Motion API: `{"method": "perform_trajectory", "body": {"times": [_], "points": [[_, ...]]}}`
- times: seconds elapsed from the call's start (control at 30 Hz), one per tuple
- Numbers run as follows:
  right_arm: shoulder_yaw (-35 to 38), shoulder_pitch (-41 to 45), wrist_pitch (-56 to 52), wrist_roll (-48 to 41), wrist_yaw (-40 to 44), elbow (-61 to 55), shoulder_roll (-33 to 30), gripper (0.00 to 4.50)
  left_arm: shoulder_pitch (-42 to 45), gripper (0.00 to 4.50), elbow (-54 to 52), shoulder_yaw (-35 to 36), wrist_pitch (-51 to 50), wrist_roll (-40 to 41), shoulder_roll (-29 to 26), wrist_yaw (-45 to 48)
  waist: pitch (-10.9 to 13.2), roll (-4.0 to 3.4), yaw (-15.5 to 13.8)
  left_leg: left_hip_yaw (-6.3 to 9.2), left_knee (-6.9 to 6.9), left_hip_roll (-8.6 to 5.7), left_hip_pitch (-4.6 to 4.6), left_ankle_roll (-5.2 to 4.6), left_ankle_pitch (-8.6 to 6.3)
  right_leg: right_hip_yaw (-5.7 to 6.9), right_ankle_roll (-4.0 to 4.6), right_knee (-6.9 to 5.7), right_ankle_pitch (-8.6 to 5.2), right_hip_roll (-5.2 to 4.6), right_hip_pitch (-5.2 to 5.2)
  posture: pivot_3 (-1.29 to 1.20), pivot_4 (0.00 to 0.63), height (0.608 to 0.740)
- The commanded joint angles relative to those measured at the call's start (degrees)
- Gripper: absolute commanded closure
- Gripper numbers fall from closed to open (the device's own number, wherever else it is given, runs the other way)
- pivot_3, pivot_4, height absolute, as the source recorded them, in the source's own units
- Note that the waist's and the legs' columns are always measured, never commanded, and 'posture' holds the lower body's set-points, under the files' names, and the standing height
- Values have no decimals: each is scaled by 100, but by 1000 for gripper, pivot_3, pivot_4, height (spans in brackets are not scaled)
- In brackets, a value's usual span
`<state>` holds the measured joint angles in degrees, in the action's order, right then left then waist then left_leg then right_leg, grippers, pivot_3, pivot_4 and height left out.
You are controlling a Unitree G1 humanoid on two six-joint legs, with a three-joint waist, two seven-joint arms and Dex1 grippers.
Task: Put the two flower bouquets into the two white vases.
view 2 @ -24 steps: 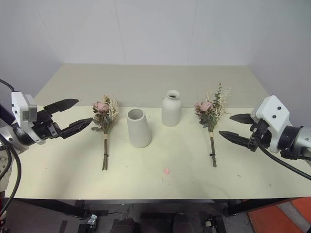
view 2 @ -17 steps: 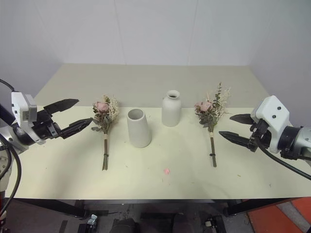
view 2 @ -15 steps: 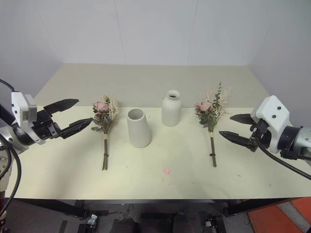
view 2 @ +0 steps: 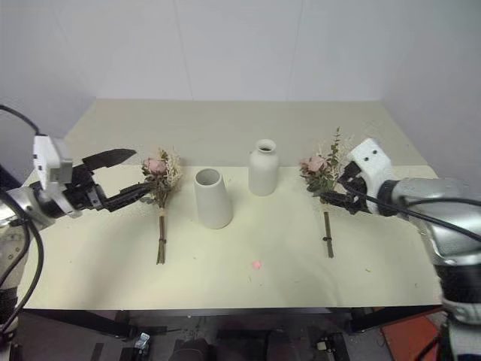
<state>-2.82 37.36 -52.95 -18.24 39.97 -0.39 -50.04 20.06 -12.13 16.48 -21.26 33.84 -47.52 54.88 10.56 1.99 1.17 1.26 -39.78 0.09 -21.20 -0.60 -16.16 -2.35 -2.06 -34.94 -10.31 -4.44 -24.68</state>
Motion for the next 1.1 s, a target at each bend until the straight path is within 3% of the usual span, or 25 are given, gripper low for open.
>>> {"method": "perform_trajectory", "body": {"times": [0.03,0.2,0.33,0.43,0.7,1.1], "points": [[-135,412,11,409,-296,758,187,1243,181,36,-209,49,132,-17,-118,59,0,0,-13,-1,0,-1,-11,0,0,-2,1,-2,2,-2,-16,0,150,740],[-283,722,-58,580,-247,1391,489,1243,199,36,-258,50,113,-8,-95,63,0,0,-30,3,-2,-3,-73,1,1,2,4,-10,6,-4,-71,0,150,740],[-404,988,-14,783,-289,1986,725,1243,197,36,-299,8,117,-6,-77,86,0,-1,-14,2,-6,-4,-71,1,1,2,5,-6,9,-5,-68,0,150,740],[-454,1132,-63,879,-229,2191,805,1859,206,0,-287,-26,127,-45,-68,92,0,-1,2,1,-4,-2,-57,0,1,1,5,-8,9,-1,-59,0,150,740],[-371,1040,-465,801,-143,1888,875,4470,70,0,-371,-12,125,-24,-32,118,0,-1,3,2,-4,-2,-59,0,1,1,5,-9,9,-2,-59,0,150,740],[-213,820,-600,913,-339,1115,602,4490,81,0,-388,-52,94,-58,46,74,0,-2,3,3,-4,-2,-58,0,1,2,5,-9,9,-1,-59,0,150,740]]}}
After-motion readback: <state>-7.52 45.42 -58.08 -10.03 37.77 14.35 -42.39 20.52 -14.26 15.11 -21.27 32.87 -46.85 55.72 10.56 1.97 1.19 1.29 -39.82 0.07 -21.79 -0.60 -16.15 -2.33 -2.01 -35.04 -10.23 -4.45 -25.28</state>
